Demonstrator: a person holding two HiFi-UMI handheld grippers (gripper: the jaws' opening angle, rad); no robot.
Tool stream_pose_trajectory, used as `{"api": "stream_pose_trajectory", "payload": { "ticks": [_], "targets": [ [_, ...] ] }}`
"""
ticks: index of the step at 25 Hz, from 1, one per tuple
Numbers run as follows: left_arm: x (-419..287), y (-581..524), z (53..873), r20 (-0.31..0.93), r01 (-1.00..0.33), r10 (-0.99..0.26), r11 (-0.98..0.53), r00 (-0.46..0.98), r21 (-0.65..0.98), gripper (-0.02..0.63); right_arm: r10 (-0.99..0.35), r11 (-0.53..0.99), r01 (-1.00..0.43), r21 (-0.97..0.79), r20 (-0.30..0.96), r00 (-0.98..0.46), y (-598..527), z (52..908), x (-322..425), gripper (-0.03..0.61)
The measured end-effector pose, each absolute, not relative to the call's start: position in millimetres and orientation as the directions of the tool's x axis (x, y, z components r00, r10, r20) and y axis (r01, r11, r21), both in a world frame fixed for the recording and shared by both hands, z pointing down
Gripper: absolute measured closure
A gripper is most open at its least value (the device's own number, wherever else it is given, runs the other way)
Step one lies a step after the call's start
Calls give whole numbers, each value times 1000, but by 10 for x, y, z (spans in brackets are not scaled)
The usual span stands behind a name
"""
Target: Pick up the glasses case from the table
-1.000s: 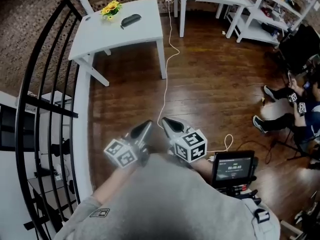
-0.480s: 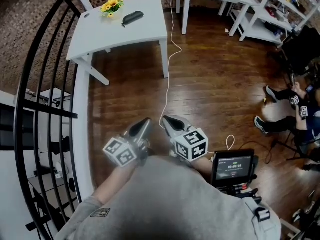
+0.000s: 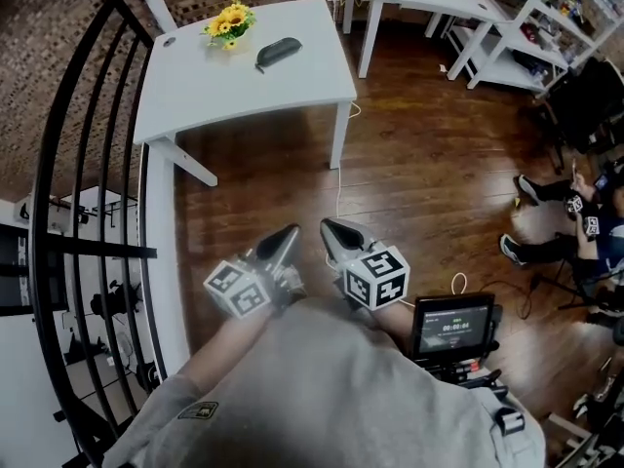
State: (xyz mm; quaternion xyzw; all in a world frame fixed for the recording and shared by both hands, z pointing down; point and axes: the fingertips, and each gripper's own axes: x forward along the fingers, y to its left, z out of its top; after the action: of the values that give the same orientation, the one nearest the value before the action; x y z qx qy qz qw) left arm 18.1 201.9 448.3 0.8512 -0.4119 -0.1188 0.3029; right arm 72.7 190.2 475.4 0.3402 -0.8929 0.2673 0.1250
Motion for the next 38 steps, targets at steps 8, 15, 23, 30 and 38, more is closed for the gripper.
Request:
{"api": "stream_pose_trajectory", "payload": {
  "ticks": [8,15,23,30,38],
  "targets": [
    [-575,1610,4473,38,-623,-774,-478,632,619,612,-566,609,-697,-379,409,-716,1477,4686,45,568],
    [-901,1276,4503,37,-627,-787,-461,616,628,612,-564,614,-697,-371,411,-716,1108,4692,-265,568],
    [-1178,544,4646,89,-675,-803,-428,589,602,612,-560,615,-682,-395,390,-731,352,4818,-467,567],
    [-1307,-545,4737,126,-716,-819,-403,560,570,612,-546,630,-669,-395,388,-743,-739,4858,-522,568],
    [-1266,-1456,4879,184,-739,-822,-358,540,571,612,-512,630,-662,-406,424,-747,-1679,5022,-471,567]
  ]
}}
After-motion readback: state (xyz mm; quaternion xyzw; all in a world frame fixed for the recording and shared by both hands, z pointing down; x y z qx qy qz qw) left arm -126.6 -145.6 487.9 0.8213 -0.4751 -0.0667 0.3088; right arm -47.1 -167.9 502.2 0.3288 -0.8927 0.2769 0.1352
